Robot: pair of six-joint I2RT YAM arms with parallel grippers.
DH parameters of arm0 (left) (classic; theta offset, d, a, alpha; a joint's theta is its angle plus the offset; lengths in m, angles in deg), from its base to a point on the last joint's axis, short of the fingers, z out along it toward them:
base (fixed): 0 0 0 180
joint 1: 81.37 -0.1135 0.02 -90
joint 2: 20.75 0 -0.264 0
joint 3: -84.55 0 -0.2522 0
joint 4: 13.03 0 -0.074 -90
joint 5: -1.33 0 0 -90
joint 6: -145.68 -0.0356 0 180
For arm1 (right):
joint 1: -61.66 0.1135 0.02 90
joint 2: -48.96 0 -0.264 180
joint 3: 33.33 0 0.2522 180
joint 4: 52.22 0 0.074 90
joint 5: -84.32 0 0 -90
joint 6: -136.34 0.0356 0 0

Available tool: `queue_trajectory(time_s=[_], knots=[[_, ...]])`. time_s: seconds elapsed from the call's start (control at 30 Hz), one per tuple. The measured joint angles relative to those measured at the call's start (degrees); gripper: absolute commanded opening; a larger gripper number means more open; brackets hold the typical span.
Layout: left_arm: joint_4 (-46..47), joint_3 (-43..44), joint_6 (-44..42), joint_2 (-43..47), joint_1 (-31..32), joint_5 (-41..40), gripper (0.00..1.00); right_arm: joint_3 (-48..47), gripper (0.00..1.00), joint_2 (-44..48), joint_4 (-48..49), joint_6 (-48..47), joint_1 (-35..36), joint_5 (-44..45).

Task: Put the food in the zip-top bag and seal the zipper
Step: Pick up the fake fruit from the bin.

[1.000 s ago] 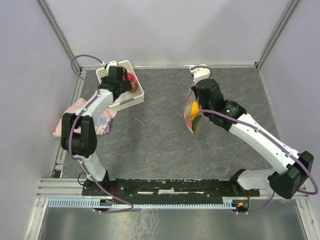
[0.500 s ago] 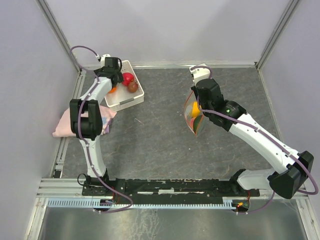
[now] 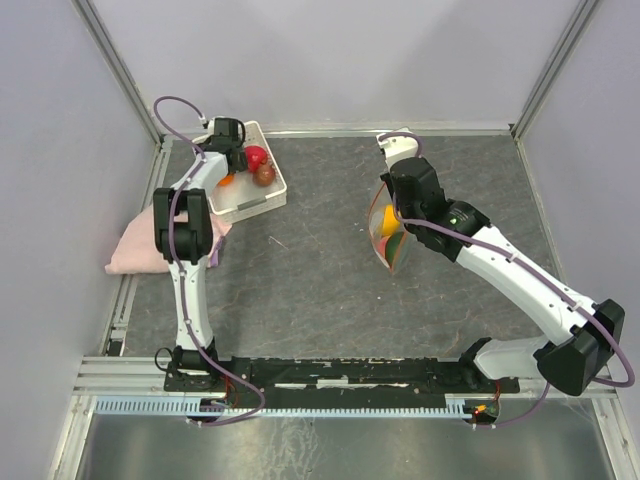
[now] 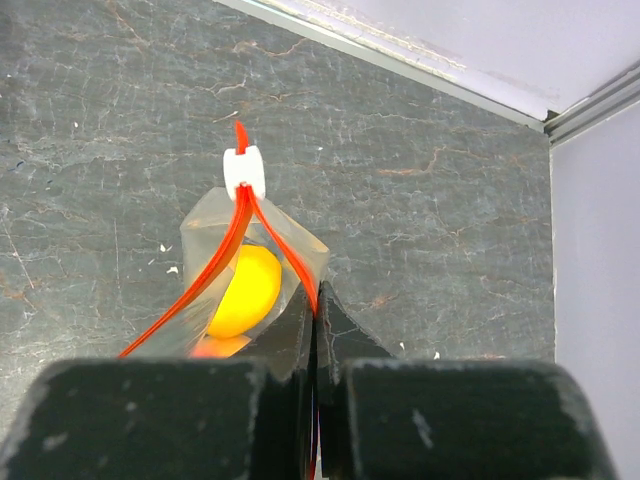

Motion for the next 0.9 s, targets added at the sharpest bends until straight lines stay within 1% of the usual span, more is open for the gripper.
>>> queue_trajectory(time_s=[0.13, 0.23, 0.37, 0.47, 0.57, 0.7, 0.9], knots=[[-0.4, 0.2, 0.0, -1.2, -0.1, 1.1, 0.89, 0.0, 0.02, -0.6, 0.0, 0.0, 0.0, 0.0], [-0.3, 0.7, 0.0, -2.3, -0.1, 2.4, 0.83, 0.0, 0.02, -0.6, 0.0, -0.2, 0.0, 0.0], [-0.6, 0.6, 0.0, -2.9, -0.1, 3.7, 0.71, 0.0, 0.02, -0.6, 0.0, -0.4, 0.0, 0.0], [-0.5, 0.5, 0.0, -2.6, -0.2, 4.5, 0.59, 0.0, 0.02, -0.6, 0.0, -0.4, 0.0, 0.0], [-0.2, -1.7, 0.0, -1.2, -0.2, 5.3, 0.5, 0.0, 0.01, -0.6, 0.0, -0.4, 0.0, -0.1], [0.0, -6.4, 0.1, 2.8, -0.2, 6.9, 0.47, 0.0, 0.02, -0.6, 0.0, -0.4, 0.0, -0.2], [1.1, -13.5, 1.4, 11.7, -0.2, 10.3, 0.44, 0.0, 0.01, -0.7, -0.2, -0.3, 0.0, -0.3]])
